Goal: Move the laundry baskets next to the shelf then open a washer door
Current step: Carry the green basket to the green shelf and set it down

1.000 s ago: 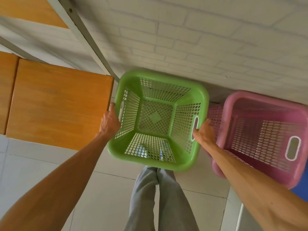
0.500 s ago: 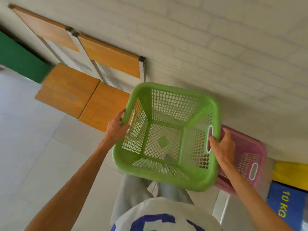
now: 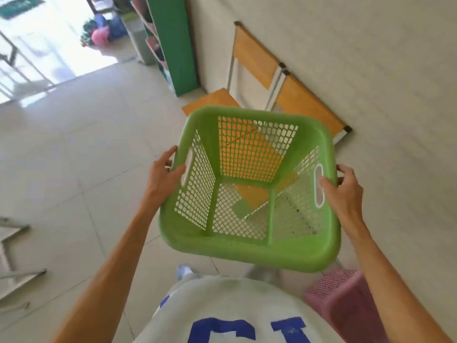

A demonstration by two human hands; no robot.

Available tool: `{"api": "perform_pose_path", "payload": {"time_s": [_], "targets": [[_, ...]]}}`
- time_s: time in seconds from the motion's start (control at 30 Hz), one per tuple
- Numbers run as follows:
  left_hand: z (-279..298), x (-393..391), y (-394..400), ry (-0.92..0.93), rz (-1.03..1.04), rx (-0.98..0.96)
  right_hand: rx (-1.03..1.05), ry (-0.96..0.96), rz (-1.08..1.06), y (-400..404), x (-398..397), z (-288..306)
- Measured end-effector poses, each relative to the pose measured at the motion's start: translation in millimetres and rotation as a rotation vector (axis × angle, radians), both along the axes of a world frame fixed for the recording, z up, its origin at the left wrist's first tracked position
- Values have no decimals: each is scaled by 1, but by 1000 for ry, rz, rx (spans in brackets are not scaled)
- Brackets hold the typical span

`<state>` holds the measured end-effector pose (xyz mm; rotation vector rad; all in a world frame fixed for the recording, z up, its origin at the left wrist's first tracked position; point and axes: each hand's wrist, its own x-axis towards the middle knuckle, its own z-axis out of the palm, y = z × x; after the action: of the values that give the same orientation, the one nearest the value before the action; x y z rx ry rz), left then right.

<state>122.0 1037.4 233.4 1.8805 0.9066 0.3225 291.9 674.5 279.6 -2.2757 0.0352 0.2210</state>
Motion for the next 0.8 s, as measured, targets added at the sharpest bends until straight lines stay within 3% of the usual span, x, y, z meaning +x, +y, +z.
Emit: {"api": "perform_pose_path", "payload": {"time_s": [0.23,0.4,0.6,0.8], "targets": [[24,-183,146,-45,383,27,58,-79,364,239,-61,-8],[36,-269,215,-46,568,41,98,-98,559,368,-99,-13],[24,-311,300,-40,673,2,122,-89,717,500,-108,-25],[19,-285,406,-35,721,-29,128,-49,748,629,-78,-37]]}}
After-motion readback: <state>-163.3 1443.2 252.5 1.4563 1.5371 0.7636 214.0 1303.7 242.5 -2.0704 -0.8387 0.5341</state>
